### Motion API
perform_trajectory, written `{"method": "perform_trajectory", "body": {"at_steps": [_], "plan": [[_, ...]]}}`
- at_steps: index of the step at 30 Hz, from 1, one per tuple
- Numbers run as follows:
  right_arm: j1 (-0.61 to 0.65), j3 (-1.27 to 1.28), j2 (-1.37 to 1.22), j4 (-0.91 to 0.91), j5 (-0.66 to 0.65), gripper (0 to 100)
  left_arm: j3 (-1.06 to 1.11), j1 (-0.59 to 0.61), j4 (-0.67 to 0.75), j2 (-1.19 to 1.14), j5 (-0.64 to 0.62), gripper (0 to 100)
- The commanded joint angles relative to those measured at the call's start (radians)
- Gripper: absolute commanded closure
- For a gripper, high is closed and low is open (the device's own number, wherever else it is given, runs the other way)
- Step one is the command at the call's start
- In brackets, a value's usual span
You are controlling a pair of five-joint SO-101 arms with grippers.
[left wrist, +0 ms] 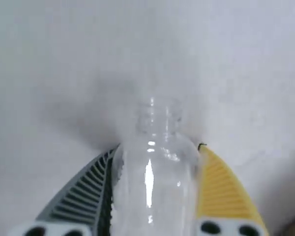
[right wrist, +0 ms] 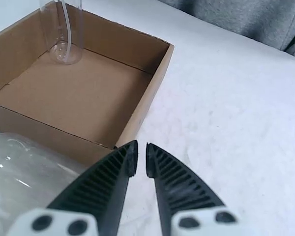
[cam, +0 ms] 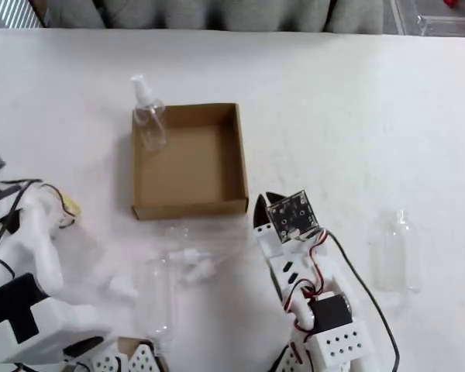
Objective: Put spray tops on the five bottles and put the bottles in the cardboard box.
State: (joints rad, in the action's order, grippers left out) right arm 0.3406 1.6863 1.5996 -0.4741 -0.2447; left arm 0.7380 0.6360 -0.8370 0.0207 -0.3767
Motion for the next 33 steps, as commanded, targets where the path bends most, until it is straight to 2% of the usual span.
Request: {"method": "perform_trajectory", "body": {"at_steps": [1, 7, 9, 16, 18, 28, 33], "plan": [[-0.008, 0.009, 0.005, -0.002, -0.011, 98.4, -0.091, -0.077, 0.012, -0.001, 0.158, 97], [-0.012, 0.009, 0.005, -0.002, -0.011, 98.4, -0.152, -0.087, 0.015, -0.005, 0.255, 97], [-0.012, 0.009, 0.005, -0.002, -0.011, 98.4, -0.160, -0.087, 0.015, -0.005, 0.272, 94], [-0.008, 0.009, 0.005, -0.002, -0.011, 98.4, -0.160, -0.085, 0.008, 0.001, 0.273, 65], [-0.007, 0.009, 0.005, -0.002, -0.011, 98.4, -0.158, -0.079, 0.002, 0.001, 0.278, 60], [-0.007, 0.009, 0.004, -0.002, -0.011, 98.4, -0.265, -0.036, -0.255, 0.125, 0.273, 58], [-0.007, 0.009, 0.004, -0.002, -0.011, 98.4, -0.279, 0.090, -0.351, 0.260, 0.278, 58]]}}
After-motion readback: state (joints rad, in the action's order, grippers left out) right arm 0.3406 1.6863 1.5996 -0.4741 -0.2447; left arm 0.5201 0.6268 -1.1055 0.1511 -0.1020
